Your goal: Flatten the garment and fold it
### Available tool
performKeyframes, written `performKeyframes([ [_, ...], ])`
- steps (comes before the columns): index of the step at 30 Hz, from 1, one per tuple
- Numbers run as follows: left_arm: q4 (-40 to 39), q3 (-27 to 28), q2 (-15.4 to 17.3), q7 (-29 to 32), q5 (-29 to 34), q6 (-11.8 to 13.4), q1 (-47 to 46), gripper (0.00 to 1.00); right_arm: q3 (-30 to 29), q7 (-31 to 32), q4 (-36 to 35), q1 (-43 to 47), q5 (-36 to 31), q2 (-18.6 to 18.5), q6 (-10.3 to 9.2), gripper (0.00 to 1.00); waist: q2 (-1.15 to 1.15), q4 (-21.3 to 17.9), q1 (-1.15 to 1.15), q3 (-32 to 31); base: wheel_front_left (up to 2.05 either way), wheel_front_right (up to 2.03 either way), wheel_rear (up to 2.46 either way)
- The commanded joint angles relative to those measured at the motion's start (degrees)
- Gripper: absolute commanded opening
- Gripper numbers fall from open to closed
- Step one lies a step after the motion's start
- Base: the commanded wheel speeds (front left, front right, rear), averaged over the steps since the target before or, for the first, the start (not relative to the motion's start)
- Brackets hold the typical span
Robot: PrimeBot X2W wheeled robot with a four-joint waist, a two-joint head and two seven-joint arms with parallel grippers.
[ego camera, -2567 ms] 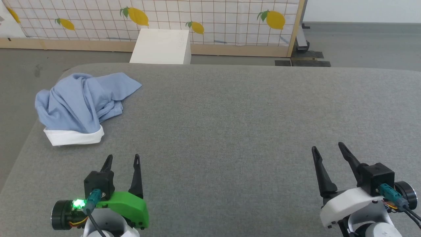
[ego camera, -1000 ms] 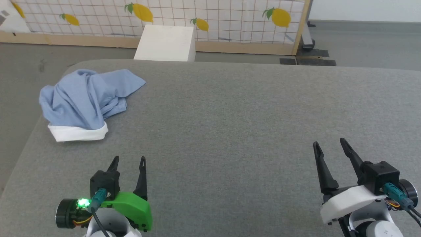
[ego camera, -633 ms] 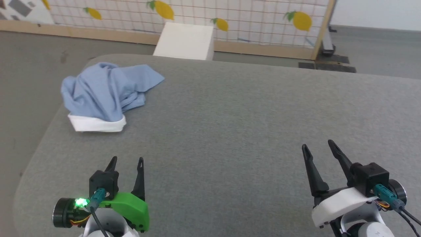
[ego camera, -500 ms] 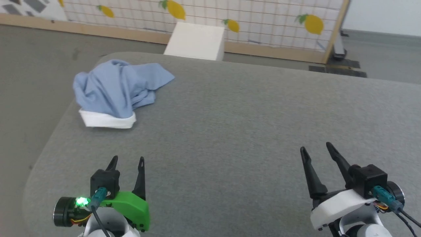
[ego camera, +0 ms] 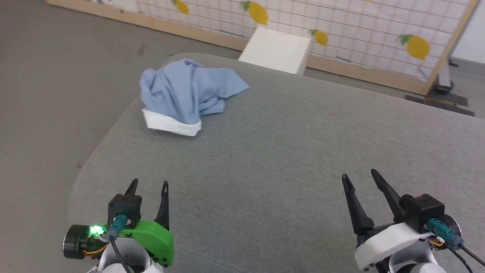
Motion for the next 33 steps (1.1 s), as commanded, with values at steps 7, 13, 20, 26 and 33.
performKeyframes([
  [7,0.27,-0.89,0.24,-0.96,-0.36,0.63,-0.9,1.0,0.13,0.19,-0.69,0.58,0.6,0.09,-0.09,1.0,0.0,3.86,0.0,0.21,0.0,0.0,0.0],
  [13,0.5,-1.14,0.21,-1.16,-0.52,1.03,-1.12,1.0,0.11,0.19,-0.73,0.65,0.74,0.09,-0.09,1.0,0.0,4.57,0.0,0.37,0.0,0.0,0.0],
  [20,0.36,-1.41,0.36,-1.53,-0.74,1.34,-1.24,1.0,-0.03,0.23,-0.85,0.87,1.0,0.09,-0.09,1.0,0.0,4.92,0.0,0.35,0.0,0.0,0.0],
  [26,0.09,-1.57,0.45,-1.65,-1.01,1.62,-1.34,1.0,-0.1,0.42,-1.27,0.98,0.93,0.09,-0.09,1.0,0.0,4.97,0.0,0.74,0.0,0.0,0.0],
  [33,-0.58,-0.87,0.8,-1.61,-2.03,1.9,-2.14,1.0,-0.4,1.48,-3.41,-0.07,-0.56,0.09,-0.09,1.0,0.0,3.6,0.0,4.6,0.0,0.0,0.0],
])
